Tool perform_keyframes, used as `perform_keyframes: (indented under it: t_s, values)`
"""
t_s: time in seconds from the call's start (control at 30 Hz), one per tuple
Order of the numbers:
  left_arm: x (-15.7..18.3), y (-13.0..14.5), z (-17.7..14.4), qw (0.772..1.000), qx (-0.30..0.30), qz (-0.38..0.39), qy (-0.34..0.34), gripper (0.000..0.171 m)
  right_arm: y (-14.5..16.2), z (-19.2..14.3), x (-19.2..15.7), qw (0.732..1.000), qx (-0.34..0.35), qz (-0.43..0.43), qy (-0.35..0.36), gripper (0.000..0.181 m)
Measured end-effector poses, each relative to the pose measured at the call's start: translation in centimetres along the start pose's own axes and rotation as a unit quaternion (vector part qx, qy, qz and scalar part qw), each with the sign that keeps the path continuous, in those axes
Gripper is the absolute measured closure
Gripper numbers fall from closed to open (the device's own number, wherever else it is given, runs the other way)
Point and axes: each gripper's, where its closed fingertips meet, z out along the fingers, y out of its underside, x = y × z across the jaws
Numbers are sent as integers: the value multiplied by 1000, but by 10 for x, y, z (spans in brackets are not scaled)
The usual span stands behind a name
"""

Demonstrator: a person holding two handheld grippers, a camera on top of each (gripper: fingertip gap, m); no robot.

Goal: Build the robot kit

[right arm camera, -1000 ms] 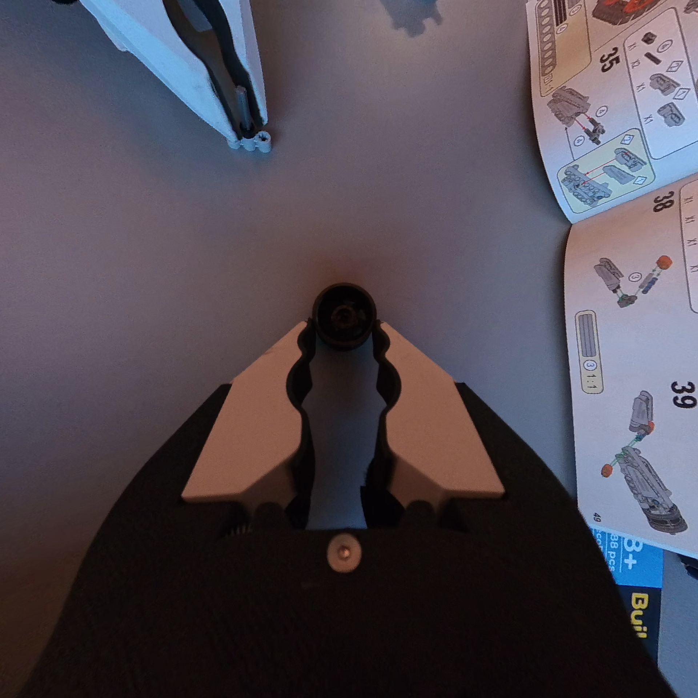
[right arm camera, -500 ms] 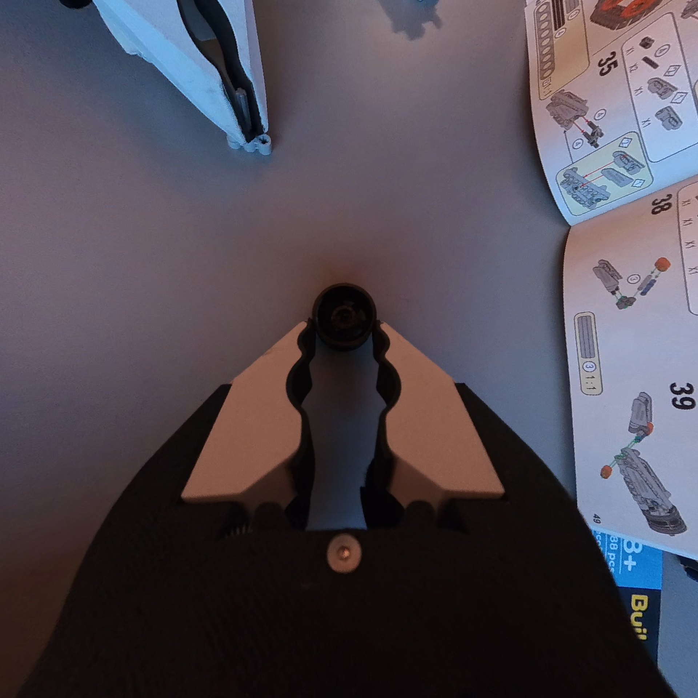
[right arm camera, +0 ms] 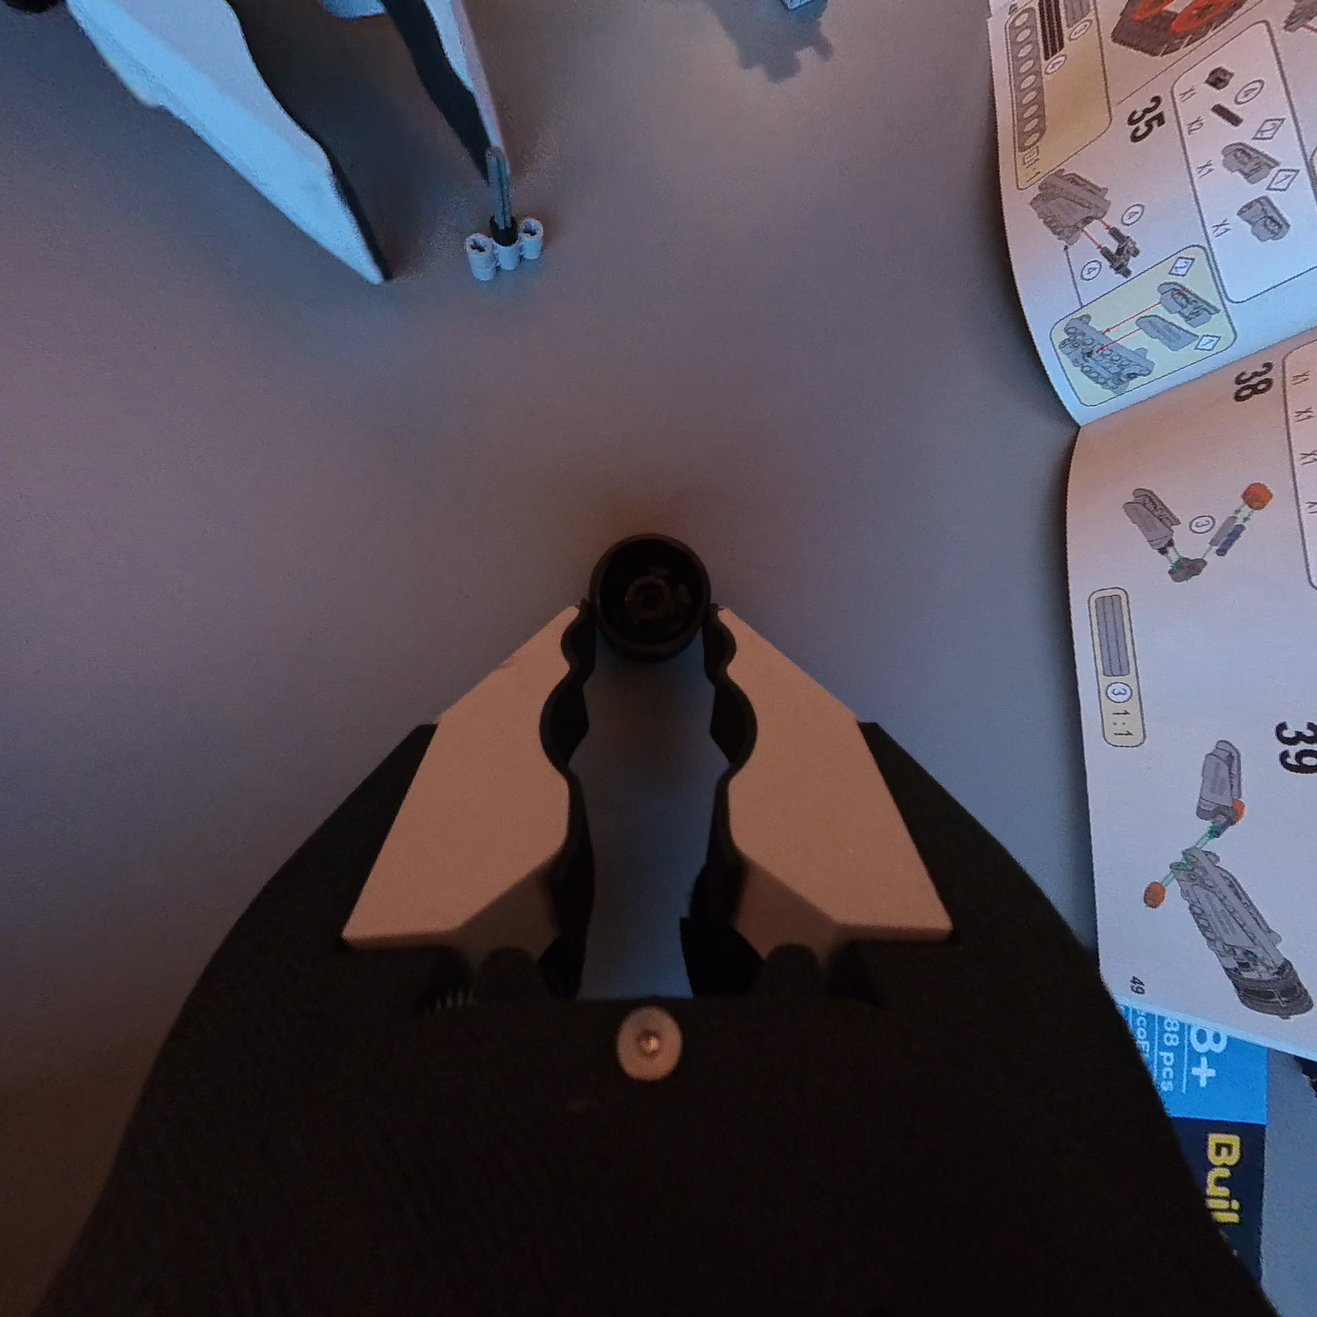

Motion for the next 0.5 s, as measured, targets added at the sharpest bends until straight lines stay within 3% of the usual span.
perform_keyframes:
  t_s: [0.27,0.5]
  values:
    - [3,-13,8,983,30,-180,-19,131,0,0,0,1000,2,4,-1,151]
    - [-11,-13,18,992,4,-87,-89,165,0,0,0,1000,0,2,1,151]
